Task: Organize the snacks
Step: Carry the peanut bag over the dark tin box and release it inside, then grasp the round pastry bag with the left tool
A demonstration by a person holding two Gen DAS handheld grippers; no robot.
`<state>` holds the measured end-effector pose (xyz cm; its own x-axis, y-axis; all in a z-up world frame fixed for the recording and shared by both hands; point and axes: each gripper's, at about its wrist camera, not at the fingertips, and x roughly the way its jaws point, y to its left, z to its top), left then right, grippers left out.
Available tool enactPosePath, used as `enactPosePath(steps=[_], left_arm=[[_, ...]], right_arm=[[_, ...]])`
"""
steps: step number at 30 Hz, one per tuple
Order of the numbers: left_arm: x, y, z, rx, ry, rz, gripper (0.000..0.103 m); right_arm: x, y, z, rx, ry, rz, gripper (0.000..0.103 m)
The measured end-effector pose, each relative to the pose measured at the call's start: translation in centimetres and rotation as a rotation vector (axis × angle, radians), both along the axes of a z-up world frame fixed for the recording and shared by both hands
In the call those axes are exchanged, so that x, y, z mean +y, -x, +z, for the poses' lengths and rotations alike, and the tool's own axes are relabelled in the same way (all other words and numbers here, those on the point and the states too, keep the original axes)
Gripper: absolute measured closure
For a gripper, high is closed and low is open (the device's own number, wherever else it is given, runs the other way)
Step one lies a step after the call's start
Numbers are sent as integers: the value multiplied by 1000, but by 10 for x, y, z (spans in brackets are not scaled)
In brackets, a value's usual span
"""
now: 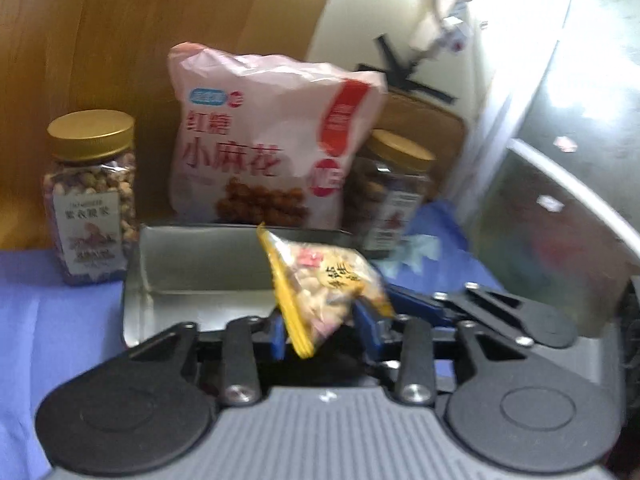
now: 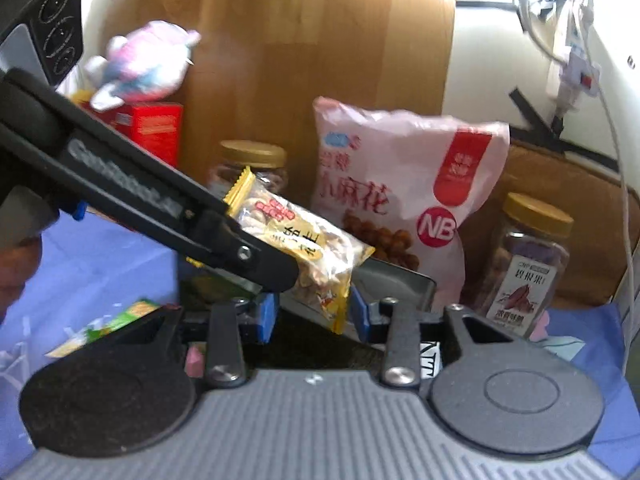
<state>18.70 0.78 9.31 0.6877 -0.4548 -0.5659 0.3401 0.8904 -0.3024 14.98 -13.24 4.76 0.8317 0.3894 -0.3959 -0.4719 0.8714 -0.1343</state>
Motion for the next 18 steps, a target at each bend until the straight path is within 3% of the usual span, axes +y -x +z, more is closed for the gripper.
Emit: enactPosePath(steps=[2,6,11,15,18], left_arm=[[1,-6,-4,8,-8,26,60],[22,22,-4,-33,65,25,59],[40,46,-21,-20,92,45,59],[44,40,-43,85,132,76,59],[40,43,-51,108,122,73,59]], right_arm=[[-10,-7,-1,39,-39,-15,56],[-54,10,-1,78,-192,-49,56],[-104,1,-31,318,-411,-123,56],[-101,-13,-57,480,-489,-129,55],[-90,-12,-64,558,-572,-65,62]])
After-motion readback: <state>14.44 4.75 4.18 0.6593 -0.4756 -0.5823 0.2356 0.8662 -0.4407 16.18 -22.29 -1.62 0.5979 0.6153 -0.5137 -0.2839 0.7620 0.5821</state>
